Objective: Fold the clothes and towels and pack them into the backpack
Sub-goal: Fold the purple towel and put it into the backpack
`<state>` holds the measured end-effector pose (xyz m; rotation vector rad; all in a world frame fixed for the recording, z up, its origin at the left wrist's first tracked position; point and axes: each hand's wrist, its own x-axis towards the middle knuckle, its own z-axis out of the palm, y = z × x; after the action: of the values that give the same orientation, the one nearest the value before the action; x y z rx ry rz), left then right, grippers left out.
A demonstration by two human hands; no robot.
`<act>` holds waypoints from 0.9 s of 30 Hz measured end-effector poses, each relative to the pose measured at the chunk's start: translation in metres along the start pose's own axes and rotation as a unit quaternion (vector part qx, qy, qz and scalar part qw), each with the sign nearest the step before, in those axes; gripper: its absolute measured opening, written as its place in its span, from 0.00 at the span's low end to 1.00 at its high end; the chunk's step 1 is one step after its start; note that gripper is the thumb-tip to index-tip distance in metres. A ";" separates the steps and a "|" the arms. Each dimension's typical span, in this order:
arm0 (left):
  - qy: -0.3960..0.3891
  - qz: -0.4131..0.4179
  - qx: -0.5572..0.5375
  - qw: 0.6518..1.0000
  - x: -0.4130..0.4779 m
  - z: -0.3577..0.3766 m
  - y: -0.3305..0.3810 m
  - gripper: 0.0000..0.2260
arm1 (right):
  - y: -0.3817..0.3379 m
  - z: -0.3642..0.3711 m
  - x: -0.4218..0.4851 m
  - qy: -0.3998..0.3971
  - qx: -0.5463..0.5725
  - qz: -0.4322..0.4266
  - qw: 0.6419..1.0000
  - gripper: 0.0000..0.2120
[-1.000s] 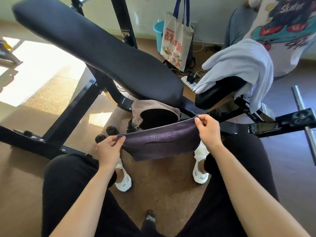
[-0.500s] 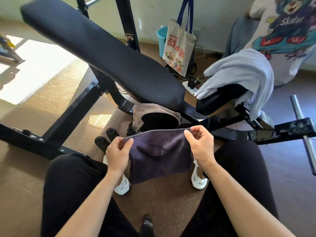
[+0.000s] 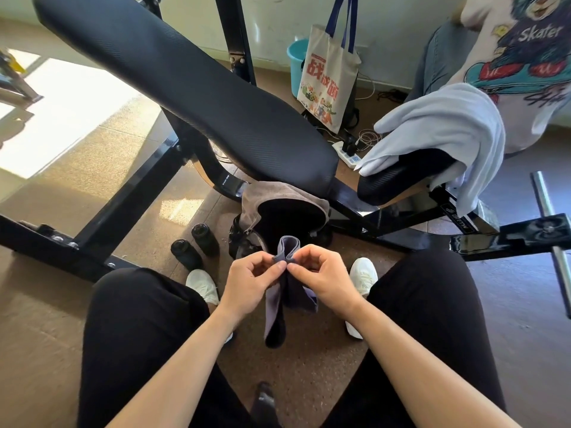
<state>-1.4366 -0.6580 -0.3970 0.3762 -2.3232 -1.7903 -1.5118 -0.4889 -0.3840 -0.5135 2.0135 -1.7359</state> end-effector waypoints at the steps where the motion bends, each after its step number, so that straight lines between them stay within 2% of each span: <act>1: -0.002 0.002 0.004 1.000 0.001 -0.001 0.000 0.03 | 0.000 -0.001 0.001 -0.005 0.002 0.008 1.000 0.04; 4: -0.015 0.005 0.003 1.000 0.003 -0.003 -0.002 0.03 | 0.002 -0.004 0.003 -0.004 0.015 0.014 1.000 0.12; 8: -0.060 0.017 0.013 0.998 0.003 -0.002 0.001 0.03 | 0.002 -0.004 0.004 0.002 -0.068 -0.063 0.996 0.11; 11: -0.082 0.030 0.023 0.996 0.002 -0.001 0.006 0.07 | -0.005 -0.008 0.003 -0.036 -0.117 -0.096 0.988 0.21; 13: -0.093 0.039 0.024 0.995 0.003 -0.003 0.006 0.09 | -0.007 -0.011 0.005 -0.066 -0.161 -0.106 0.979 0.25; 16: -0.101 0.045 0.018 0.994 0.003 -0.004 0.004 0.07 | -0.008 -0.016 0.006 -0.080 -0.196 -0.081 0.974 0.16; 19: -0.089 0.044 0.017 0.995 0.002 0.000 -0.001 0.08 | -0.013 -0.021 0.005 -0.060 -0.143 -0.032 0.987 0.06; 24: -0.112 0.020 0.084 0.990 0.008 0.005 -0.027 0.09 | -0.020 -0.032 0.004 -0.034 -0.079 0.003 0.996 0.04; 27: -0.074 -0.006 0.136 0.988 0.010 0.011 -0.039 0.15 | -0.026 -0.040 0.001 -0.016 -0.060 -0.014 0.998 0.04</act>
<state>-1.4461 -0.6610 -0.4378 0.3039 -2.6837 -1.5573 -1.5343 -0.4605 -0.3536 -0.6071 2.1071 -1.6185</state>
